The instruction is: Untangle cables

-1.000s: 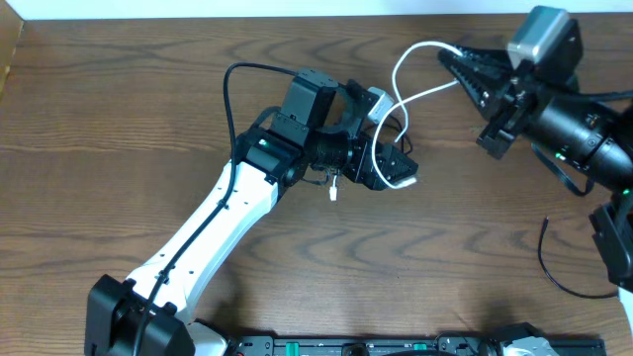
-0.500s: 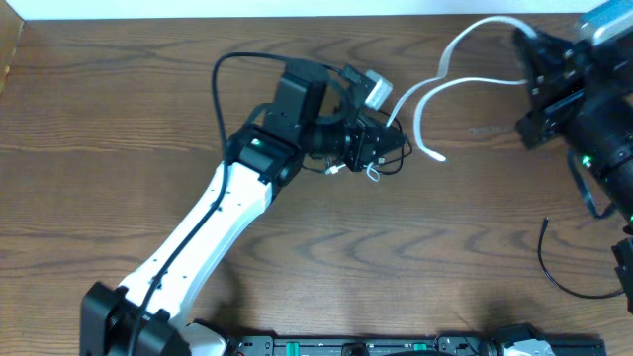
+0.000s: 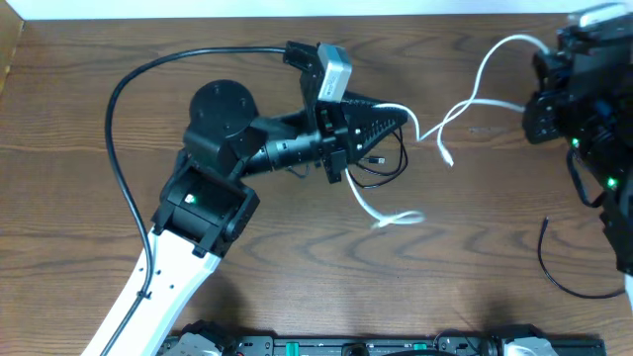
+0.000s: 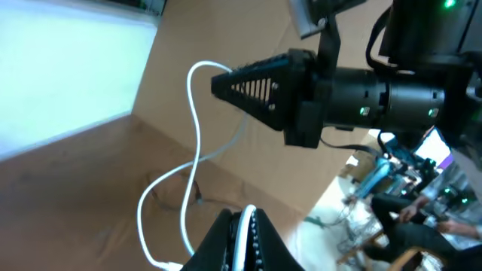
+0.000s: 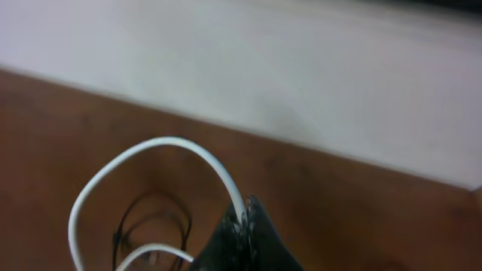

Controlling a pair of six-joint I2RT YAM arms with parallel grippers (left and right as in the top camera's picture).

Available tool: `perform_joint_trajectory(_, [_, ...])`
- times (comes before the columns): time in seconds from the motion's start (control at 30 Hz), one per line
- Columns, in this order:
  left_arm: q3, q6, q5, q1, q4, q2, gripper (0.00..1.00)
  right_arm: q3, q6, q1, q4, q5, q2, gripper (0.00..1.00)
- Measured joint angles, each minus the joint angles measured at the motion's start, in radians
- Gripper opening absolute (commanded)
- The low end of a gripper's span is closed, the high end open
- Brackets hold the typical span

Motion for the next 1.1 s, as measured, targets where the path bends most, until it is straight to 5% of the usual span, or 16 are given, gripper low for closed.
perform_joint_trajectory(0.33, [-0.001,0.046,-0.033,0.0,-0.379,0.147,0.08,0.0,0.0,0.0,-0.285,-0.04,0.073,0.01])
perform_joint_trajectory(0.77, [-0.001,0.057,-0.069,-0.082,-0.429,0.345,0.08,0.0,0.006,0.0,-0.44,-0.051,0.208,0.01])
perform_joint_trajectory(1.1, [-0.001,0.103,-0.086,-0.099,-0.468,0.345,0.63,0.0,0.052,-0.08,-0.4,-0.026,0.315,0.01])
